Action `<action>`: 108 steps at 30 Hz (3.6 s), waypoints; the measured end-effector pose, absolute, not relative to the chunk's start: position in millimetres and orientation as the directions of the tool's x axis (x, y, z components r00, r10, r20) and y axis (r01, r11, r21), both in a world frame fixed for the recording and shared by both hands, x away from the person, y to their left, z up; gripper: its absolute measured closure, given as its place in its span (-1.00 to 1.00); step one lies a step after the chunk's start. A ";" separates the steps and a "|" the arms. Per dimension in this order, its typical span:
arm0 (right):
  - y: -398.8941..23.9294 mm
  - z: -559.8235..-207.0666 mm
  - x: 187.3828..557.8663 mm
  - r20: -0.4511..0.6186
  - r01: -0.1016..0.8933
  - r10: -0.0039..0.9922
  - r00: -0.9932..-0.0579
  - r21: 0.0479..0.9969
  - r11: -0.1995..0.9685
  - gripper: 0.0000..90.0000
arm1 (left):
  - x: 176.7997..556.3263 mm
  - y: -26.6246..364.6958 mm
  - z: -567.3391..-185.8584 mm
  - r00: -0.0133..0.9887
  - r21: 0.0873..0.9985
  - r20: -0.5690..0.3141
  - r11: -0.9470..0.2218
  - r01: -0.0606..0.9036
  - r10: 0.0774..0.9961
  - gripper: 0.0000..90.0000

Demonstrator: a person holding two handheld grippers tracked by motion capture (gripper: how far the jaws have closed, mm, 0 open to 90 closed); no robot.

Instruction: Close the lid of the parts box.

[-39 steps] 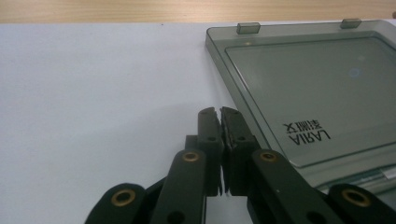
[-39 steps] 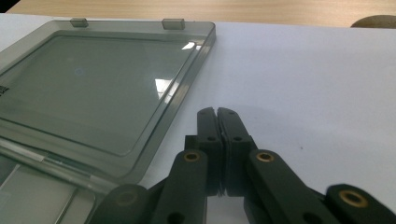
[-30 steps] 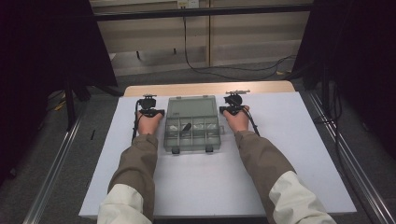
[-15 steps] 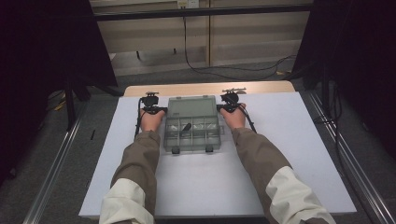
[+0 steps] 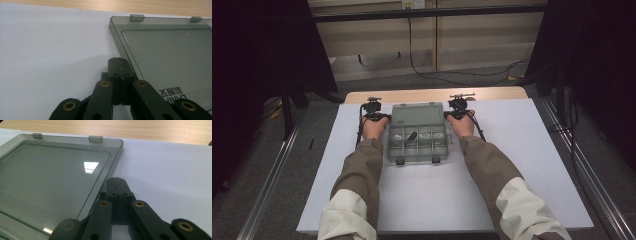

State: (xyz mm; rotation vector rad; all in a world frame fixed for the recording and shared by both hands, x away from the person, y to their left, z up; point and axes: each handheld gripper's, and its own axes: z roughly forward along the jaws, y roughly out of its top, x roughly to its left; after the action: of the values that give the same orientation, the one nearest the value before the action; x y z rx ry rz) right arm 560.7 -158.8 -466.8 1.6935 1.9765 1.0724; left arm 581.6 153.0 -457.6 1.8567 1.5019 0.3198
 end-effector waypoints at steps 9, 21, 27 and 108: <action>-159.5 -467.8 563.7 0.248 0.705 0.941 -0.231 0.709 -0.014 1.00 | 584.9 153.2 -457.9 0.282 0.649 -0.258 -0.051 0.759 0.924 1.00; -161.0 -467.5 562.9 0.312 0.706 0.930 -0.195 0.703 -0.088 1.00 | 584.4 158.8 -457.0 0.267 0.647 -0.323 0.006 0.763 0.908 1.00; -163.8 -460.1 560.5 0.355 0.696 0.914 -0.196 0.707 -0.126 1.00 | 581.7 162.8 -447.1 0.275 0.664 -0.351 0.031 0.747 0.895 1.00; -165.0 -413.3 479.1 0.237 0.572 0.892 -0.384 0.820 0.028 1.00 | 498.0 169.8 -396.9 0.345 0.723 -0.294 -0.029 0.691 0.892 1.00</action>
State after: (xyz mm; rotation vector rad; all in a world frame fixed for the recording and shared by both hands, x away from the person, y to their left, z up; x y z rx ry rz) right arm 479.1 -165.0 -413.3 1.4917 1.9698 1.2939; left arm 498.0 169.8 -396.9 1.7760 1.4055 0.3039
